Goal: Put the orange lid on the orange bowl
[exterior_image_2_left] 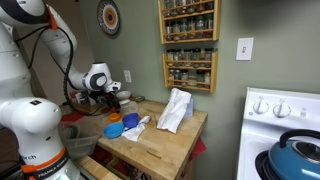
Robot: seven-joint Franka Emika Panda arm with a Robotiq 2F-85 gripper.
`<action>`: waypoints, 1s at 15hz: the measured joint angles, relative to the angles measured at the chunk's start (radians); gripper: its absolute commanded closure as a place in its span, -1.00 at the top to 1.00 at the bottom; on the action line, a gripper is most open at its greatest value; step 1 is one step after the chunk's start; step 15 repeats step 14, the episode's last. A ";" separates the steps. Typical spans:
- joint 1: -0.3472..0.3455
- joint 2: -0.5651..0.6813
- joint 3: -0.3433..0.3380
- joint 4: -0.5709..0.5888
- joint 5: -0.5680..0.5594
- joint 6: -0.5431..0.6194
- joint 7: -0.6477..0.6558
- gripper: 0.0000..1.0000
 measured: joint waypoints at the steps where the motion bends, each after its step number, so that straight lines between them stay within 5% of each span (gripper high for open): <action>1: 0.000 -0.037 0.004 0.000 -0.019 -0.053 0.006 1.00; 9: 0.025 -0.315 0.090 0.032 -0.034 -0.439 0.006 1.00; 15: 0.032 -0.364 0.114 0.039 -0.034 -0.481 0.006 1.00</action>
